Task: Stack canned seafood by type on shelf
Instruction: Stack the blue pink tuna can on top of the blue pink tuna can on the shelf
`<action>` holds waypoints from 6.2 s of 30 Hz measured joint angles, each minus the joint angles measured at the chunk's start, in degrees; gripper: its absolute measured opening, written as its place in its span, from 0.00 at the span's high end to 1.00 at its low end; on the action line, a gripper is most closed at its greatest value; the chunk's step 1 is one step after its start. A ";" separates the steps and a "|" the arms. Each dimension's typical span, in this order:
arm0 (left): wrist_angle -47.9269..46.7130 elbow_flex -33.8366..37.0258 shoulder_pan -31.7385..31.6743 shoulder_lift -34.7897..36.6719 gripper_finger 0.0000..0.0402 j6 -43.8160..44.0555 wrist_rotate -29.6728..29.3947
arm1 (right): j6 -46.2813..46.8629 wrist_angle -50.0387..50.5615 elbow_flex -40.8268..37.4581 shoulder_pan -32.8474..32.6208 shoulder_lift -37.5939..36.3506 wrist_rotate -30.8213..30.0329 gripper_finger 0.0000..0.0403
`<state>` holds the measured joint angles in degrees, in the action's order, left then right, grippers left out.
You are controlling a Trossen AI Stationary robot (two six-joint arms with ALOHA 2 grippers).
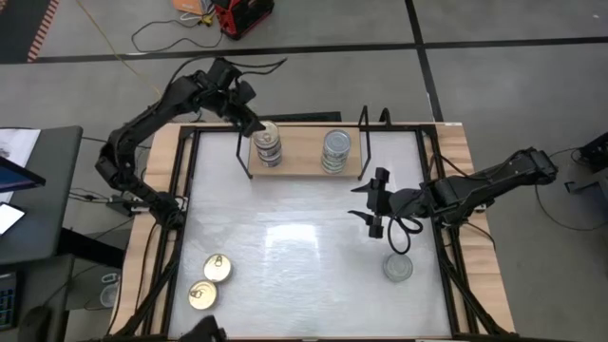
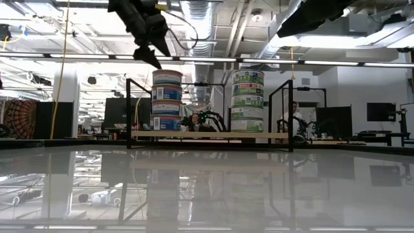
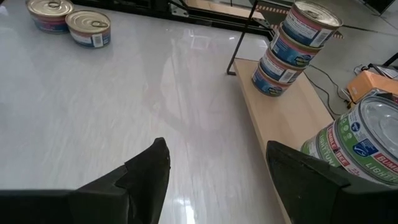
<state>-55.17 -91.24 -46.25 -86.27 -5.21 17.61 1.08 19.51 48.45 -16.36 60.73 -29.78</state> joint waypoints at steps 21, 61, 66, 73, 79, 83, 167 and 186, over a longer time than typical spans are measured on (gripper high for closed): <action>-7.80 15.68 65.62 10.36 0.24 12.21 -40.69 | 1.05 1.11 -0.02 0.02 0.01 -0.26 0.28; 14.18 24.39 74.18 -14.28 0.42 5.57 -66.05 | -0.09 -1.53 -0.02 -0.02 -0.02 -0.26 0.28; 14.37 22.08 72.99 -8.59 0.42 6.30 -59.05 | -0.11 -1.55 -0.02 0.08 -0.02 -0.26 0.28; 13.07 21.45 62.04 -2.48 0.41 22.50 -39.03 | -0.05 -2.25 -0.02 0.11 -0.02 -0.19 0.28; 12.20 21.77 54.49 -2.04 0.33 26.41 -26.21 | -0.07 -2.14 -0.02 -0.11 0.00 -0.02 0.28; 10.75 22.66 54.00 -2.93 0.23 24.77 -27.19 | -0.08 -1.33 -0.02 -0.11 0.00 0.00 0.28; 0.45 2.29 -0.70 1.91 0.53 5.92 12.87 | -2.06 -2.08 -0.02 0.02 0.00 1.92 0.28; 1.32 2.46 -4.66 1.78 0.53 8.17 15.32 | -2.73 -2.69 -0.02 0.02 0.00 1.92 0.28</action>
<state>-53.85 -88.77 -50.92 -84.49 2.96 32.93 -1.65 16.82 48.42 -16.34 60.73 -27.86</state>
